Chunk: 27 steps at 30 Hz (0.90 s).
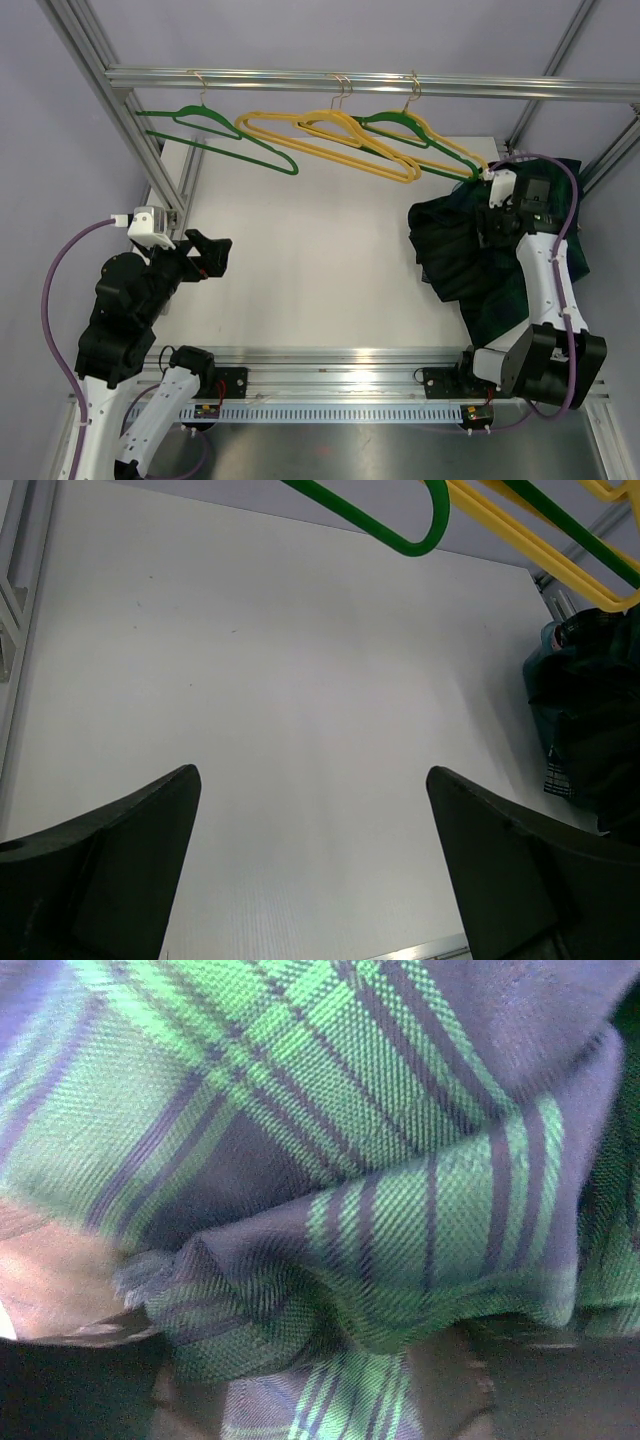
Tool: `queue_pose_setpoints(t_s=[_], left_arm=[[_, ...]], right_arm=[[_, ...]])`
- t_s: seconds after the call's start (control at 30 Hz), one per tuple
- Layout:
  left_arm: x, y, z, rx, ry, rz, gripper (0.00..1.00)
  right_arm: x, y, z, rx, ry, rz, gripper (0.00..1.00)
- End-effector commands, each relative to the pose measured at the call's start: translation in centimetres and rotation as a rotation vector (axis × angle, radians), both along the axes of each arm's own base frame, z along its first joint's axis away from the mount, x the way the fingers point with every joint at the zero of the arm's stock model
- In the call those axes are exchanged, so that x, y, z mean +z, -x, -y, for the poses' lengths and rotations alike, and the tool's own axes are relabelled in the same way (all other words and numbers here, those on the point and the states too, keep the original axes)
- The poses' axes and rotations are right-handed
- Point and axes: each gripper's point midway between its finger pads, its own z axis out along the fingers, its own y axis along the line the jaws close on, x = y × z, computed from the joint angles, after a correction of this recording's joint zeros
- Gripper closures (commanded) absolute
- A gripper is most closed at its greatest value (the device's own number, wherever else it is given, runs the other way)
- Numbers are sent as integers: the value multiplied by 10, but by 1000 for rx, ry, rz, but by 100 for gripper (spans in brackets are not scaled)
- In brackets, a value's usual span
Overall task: Remove the skirt from the hanger
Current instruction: Place the skirt into the basket
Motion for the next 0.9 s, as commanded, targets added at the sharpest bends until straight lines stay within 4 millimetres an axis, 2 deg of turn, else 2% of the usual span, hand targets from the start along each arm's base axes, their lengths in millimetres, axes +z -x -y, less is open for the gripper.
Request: queue_pose_setpoints(t_s=[0.0, 0.07, 0.1, 0.17, 0.2, 0.27, 0.5, 0.73, 0.87], left_arm=[[15, 0, 0, -9, -4, 49, 1], [16, 0, 1, -12, -4, 49, 1], [15, 0, 1, -14, -5, 46, 1], [17, 0, 1, -15, -6, 49, 1], [19, 0, 1, -18, -10, 52, 1], [20, -1, 2, -22, -13, 53, 1], [30, 3, 1, -27, -22, 64, 1], [34, 11, -5, -8, -31, 68, 1], [30, 15, -10, 8, -54, 51, 1]], right_arm=[[55, 5, -6, 33, -23, 80, 31], [66, 14, -10, 37, -43, 69, 26], [81, 13, -12, 42, -49, 99, 23], [90, 21, -17, 45, -63, 98, 20], [101, 21, -17, 43, -64, 122, 18], [109, 25, -21, 47, -78, 127, 16], [145, 38, -44, 116, -149, 186, 1], [184, 49, -59, 173, -157, 329, 1], [194, 45, -61, 91, -235, 366, 0]])
